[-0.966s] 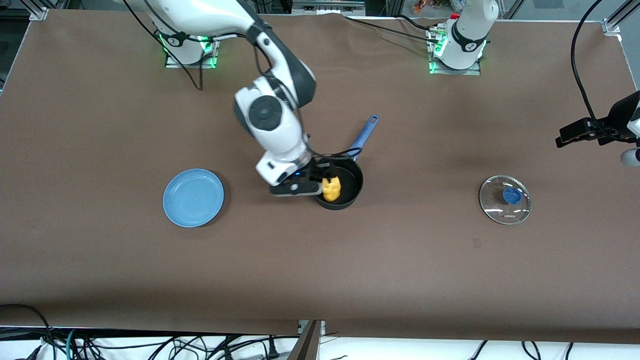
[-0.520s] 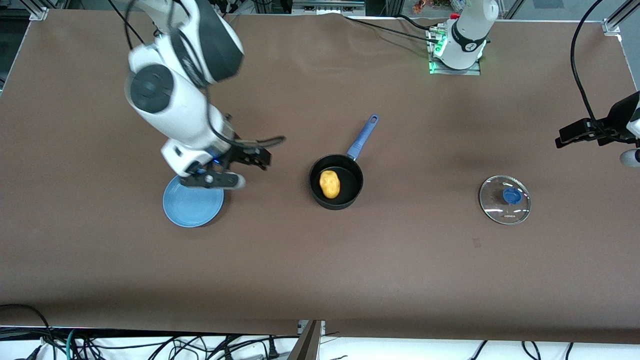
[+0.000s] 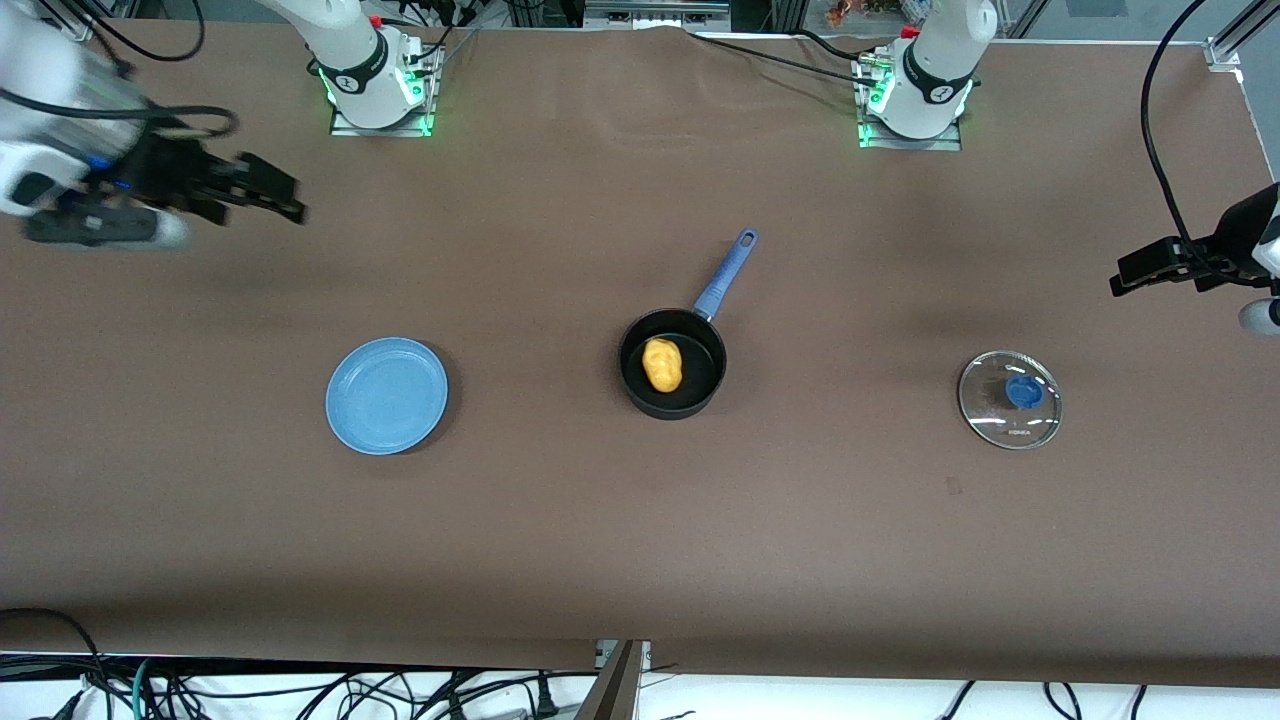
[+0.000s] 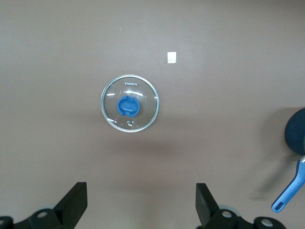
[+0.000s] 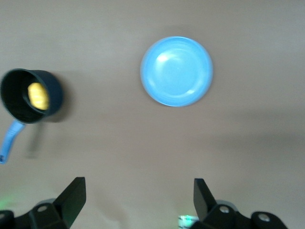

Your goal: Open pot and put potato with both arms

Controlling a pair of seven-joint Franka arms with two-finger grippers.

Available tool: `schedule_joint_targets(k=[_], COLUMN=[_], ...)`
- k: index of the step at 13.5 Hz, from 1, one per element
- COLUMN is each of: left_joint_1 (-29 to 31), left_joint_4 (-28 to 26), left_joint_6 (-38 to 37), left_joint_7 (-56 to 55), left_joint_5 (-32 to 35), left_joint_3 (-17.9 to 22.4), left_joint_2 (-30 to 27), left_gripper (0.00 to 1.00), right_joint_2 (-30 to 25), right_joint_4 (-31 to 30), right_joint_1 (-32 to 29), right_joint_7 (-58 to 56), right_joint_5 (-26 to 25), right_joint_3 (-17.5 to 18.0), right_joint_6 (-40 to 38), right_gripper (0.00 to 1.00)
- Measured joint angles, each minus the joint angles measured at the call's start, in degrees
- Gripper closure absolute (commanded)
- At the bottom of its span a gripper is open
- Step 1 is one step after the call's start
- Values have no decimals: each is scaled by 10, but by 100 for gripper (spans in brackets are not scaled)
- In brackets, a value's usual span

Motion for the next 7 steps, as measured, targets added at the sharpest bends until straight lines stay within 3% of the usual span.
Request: schedule_joint_targets(k=[3,7], left_joint_1=[0,0], left_joint_4=[0,0], left_joint_6=[0,0], left_joint_7=[0,0], left_joint_5=[0,0], left_joint_3=[0,0], left_joint_2=[0,0], left_gripper=[0,0], right_joint_2=[-19,-19], right_joint_4=[-7,6], right_joint_1=[-44,-45], right_joint_7=[-38,-64], right_joint_5=[-37,-58], right_joint_3=[31,38], right_joint_6=[-18,-14], right_gripper=[0,0])
